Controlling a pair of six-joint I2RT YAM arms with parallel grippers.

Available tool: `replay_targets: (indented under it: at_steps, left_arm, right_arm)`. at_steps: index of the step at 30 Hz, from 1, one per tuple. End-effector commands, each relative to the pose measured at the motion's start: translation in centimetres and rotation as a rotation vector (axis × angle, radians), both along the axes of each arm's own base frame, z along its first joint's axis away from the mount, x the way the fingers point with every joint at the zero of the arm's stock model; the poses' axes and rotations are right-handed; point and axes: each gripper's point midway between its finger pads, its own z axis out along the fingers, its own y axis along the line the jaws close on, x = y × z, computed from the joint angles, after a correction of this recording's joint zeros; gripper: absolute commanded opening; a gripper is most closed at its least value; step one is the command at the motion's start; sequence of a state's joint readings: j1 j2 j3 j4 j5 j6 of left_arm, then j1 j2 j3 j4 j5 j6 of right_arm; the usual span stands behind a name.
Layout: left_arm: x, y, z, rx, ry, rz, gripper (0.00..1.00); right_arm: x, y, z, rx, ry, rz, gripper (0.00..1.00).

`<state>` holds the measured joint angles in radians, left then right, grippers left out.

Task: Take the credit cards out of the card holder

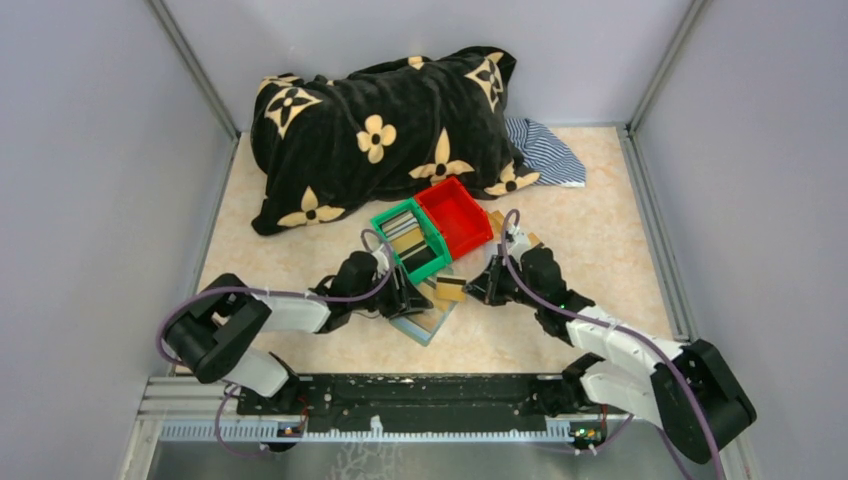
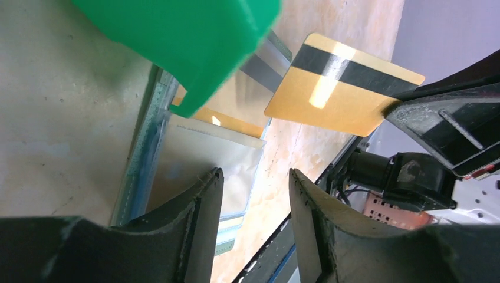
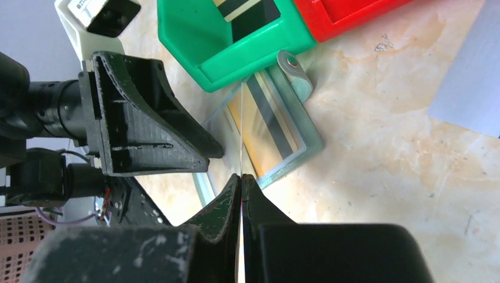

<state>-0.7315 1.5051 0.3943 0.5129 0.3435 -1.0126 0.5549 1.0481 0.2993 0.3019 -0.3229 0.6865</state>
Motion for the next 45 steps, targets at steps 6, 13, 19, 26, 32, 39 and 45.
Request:
replay_targets:
  at_steps: [6,13,19,26,32,39,45]
  left_arm:
    - [1.5,0.7,5.0,0.002,-0.272,-0.029,0.81]
    - [1.5,-0.3,9.8,-0.143,-0.398,-0.057,0.87]
    - [0.8,-1.5,11.7,-0.272,-0.475,-0.116,0.85]
    - [0.7,-2.3,13.2,-0.354,-0.522,-0.142,0.81]
    - [0.3,-2.8,13.9,-0.398,-0.526,-0.171,0.79]
    - [-0.4,-3.6,14.3,-0.428,-0.538,-0.205,0.60]
    - [-1.2,-3.9,14.5,-0.485,-0.531,-0.240,0.07]
  right_arm:
    - [-0.4,-1.2,5.5,-0.035,-0.104,0.091,0.00]
    - [-1.1,-1.2,9.2,0.059,-0.159,0.168,0.00]
    - [-2.1,-0.3,11.3,0.149,-0.192,0.226,0.00]
    - [-2.6,0.2,12.0,0.180,-0.197,0.269,0.00]
    - [-2.7,0.5,11.8,0.195,-0.189,0.289,0.00]
    - [-2.6,0.5,11.3,0.190,-0.178,0.292,0.00]
    - [-2.2,0.5,11.1,0.177,-0.180,0.285,0.00]
